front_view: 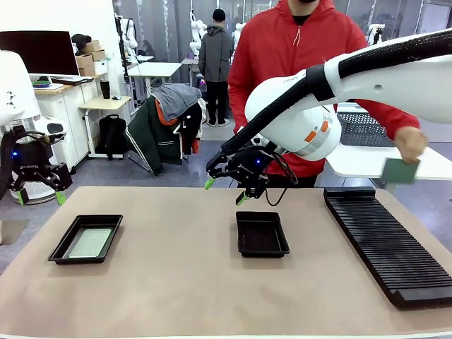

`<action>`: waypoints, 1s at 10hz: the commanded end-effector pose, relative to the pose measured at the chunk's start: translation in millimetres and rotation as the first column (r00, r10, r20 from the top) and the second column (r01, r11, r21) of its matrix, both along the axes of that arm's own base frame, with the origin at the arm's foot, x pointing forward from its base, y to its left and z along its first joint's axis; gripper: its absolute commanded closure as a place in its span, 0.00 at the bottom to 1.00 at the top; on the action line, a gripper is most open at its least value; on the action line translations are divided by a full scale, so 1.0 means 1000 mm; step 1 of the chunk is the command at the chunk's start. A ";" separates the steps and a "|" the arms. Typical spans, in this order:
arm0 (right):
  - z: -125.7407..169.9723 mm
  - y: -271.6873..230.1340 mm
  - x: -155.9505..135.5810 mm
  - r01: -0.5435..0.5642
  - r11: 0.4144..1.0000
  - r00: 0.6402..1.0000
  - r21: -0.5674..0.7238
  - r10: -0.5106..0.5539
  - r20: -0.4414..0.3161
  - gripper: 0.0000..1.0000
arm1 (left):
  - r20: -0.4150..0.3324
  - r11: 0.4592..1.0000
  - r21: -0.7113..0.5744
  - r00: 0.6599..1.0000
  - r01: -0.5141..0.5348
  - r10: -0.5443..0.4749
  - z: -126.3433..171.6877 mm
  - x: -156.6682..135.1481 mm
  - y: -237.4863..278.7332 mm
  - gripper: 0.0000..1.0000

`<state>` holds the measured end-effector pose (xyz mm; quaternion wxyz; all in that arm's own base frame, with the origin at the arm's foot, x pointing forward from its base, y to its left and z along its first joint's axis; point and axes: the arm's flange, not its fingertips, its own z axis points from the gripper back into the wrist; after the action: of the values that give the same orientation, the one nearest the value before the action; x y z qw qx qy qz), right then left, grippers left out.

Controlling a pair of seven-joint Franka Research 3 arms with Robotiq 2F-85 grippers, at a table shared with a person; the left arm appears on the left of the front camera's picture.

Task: Inspect and transfer BCBs to ESD trays.
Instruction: Pick up the Blank PCB from the PCB Rack and place it in the right ESD tray.

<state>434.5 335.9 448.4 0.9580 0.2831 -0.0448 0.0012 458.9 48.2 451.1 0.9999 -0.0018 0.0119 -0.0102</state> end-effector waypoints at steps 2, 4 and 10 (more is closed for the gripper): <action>0.000 0.002 0.001 0.015 1.000 1.000 -0.020 -0.015 -0.004 0.00 | 0.002 1.000 -0.003 1.000 -0.003 0.003 -0.001 -0.001 0.000 0.06; 0.000 0.002 0.001 0.015 1.000 1.000 -0.020 -0.015 -0.004 0.00 | 0.002 1.000 -0.003 1.000 -0.003 0.003 -0.001 -0.001 0.000 0.06; 0.000 0.002 0.001 0.015 1.000 1.000 -0.020 -0.015 -0.004 0.00 | 0.002 1.000 -0.003 1.000 -0.003 0.003 -0.001 -0.001 0.000 0.06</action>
<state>434.5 335.9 448.4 0.9580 0.2831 -0.0448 0.0012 458.9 48.2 451.1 0.9999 -0.0018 0.0119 -0.0102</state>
